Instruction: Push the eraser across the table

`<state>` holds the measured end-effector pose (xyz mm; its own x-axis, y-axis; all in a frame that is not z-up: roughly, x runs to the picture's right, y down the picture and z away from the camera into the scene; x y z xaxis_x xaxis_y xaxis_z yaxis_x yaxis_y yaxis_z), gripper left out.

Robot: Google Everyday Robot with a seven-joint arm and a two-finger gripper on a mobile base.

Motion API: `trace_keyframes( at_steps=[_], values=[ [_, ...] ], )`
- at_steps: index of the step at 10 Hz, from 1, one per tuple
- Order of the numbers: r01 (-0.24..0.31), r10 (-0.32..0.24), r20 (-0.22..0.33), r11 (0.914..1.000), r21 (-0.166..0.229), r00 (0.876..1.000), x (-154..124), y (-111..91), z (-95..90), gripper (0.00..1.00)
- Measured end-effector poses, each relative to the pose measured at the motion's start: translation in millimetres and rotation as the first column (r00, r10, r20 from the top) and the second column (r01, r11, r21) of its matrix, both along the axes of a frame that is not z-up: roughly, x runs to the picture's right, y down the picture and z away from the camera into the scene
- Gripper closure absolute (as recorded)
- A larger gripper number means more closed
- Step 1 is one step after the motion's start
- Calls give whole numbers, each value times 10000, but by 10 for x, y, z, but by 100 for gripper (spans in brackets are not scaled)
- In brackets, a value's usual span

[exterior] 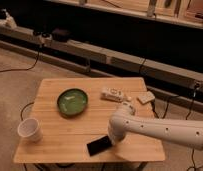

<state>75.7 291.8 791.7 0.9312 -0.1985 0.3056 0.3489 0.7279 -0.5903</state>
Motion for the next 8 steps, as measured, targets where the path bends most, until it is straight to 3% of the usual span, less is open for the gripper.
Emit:
trace_keyframes(
  at_steps=[8],
  values=[
    [688, -691, 458, 9976, 78, 9966, -365, 115, -16, 100]
  ],
)
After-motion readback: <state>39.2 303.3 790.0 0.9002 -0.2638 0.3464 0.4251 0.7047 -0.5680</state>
